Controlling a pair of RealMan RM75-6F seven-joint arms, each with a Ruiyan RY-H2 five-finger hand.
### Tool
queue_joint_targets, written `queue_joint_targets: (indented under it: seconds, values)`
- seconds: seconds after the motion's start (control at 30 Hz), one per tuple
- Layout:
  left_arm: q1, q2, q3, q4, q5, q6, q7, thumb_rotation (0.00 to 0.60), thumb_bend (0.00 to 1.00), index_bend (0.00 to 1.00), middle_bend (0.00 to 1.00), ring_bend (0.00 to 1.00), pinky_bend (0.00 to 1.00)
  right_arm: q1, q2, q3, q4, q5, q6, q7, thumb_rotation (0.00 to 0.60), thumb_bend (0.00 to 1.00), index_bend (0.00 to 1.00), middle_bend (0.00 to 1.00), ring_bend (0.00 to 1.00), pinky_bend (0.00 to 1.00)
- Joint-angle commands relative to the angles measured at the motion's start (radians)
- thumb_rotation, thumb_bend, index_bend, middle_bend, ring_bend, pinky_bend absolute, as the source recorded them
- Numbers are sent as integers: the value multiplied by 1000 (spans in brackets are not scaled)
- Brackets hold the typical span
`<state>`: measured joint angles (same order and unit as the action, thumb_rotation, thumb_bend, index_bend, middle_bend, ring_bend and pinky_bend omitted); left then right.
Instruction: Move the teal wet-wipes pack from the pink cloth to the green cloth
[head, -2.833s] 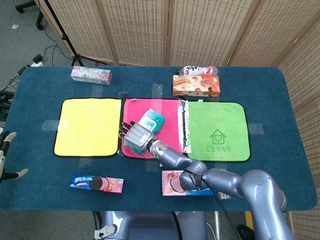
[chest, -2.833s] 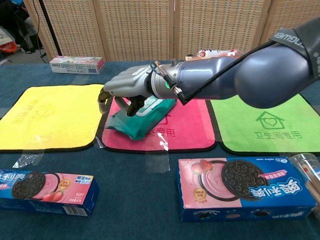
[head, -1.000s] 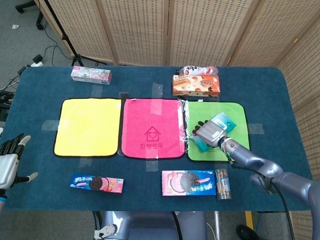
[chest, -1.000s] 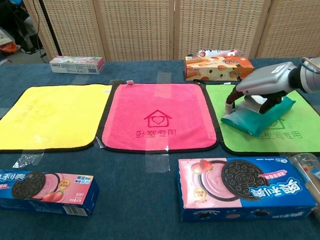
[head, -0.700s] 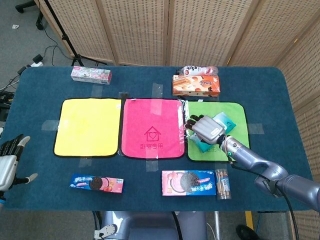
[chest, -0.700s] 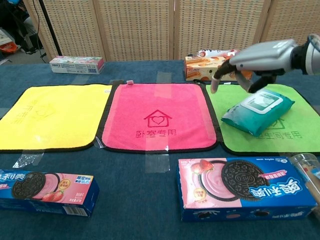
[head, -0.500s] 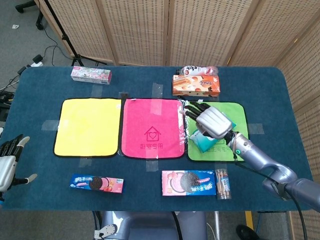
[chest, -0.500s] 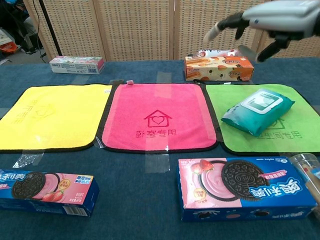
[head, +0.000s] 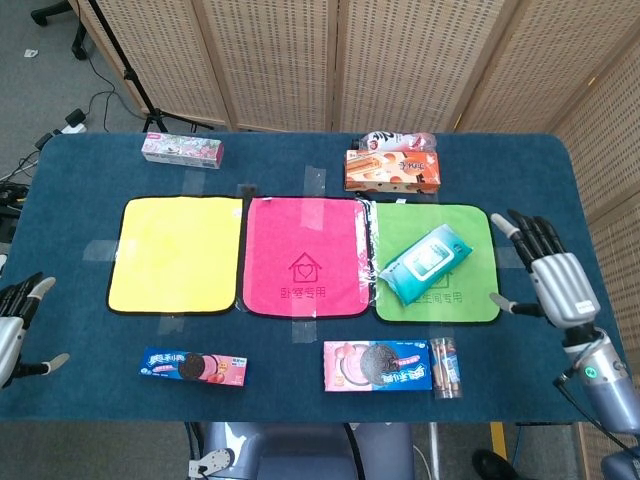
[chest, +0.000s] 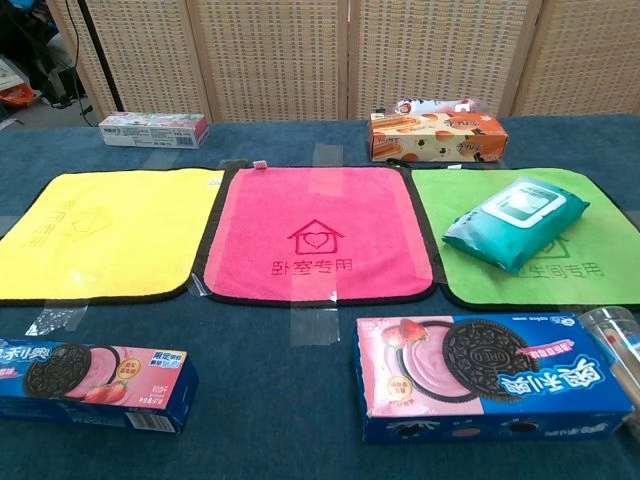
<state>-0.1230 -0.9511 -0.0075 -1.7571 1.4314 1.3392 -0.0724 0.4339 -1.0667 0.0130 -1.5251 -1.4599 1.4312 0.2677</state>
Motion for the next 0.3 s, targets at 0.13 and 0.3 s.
queue_joint_targets:
  seconds: [0.13,0.3]
  values:
    - [8,13,11,40,50,20,-89,600,0,0,0,0,0,-160,-103,-52,92,46,100,-65,600,0,0,0,0,0]
    - [22,-18,11,63,45,46,-52,600,0,0,0,0,0,-202,-161,-38,153,24,135,-72,600,0,0,0,0,0]
